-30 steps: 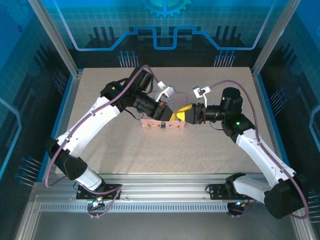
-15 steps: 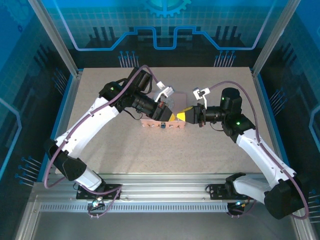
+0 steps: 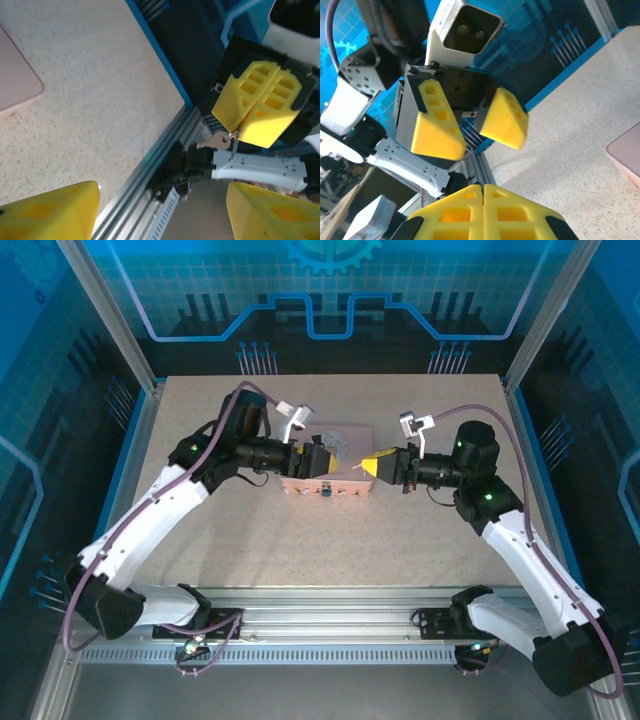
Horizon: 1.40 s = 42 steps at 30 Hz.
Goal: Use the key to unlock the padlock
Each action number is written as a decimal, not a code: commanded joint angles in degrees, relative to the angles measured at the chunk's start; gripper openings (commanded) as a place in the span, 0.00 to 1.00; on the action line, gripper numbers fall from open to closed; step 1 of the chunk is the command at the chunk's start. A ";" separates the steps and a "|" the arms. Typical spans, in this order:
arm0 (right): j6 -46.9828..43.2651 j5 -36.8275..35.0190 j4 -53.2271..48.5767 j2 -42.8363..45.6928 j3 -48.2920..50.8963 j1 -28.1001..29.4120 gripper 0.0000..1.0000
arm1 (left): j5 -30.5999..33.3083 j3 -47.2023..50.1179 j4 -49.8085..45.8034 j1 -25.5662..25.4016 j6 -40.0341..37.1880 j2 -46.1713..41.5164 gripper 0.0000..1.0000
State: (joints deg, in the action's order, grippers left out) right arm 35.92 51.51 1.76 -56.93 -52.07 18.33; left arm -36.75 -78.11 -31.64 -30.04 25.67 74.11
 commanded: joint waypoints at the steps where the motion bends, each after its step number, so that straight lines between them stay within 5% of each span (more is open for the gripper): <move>1: -0.78 -4.77 0.14 1.61 0.61 -0.43 0.00 | 4.33 3.43 11.76 0.51 7.86 -4.29 0.71; 9: -16.60 -28.89 -13.00 3.90 -2.98 4.74 0.00 | 12.74 9.40 14.19 1.95 16.38 -7.40 0.73; 18: -48.73 -63.64 -5.91 -1.69 -6.96 19.90 0.00 | 14.35 12.39 15.19 3.68 23.91 -5.11 0.77; 24: -71.00 -69.26 9.14 -3.00 -2.87 25.75 0.00 | 14.36 13.83 17.20 4.44 27.30 -5.40 0.77; 30: -89.16 -64.87 21.54 -0.20 5.10 28.60 0.00 | 12.92 11.63 19.62 4.99 31.02 -4.17 0.75; 42: -94.65 -66.09 19.86 5.77 6.90 32.95 0.00 | 6.65 8.87 36.26 3.58 45.71 0.35 0.63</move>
State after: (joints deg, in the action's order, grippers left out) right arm -56.66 -14.15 19.20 -52.21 -45.95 50.37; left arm -26.59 -67.09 -2.20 -25.76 65.76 72.77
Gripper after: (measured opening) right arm 0.065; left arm 0.636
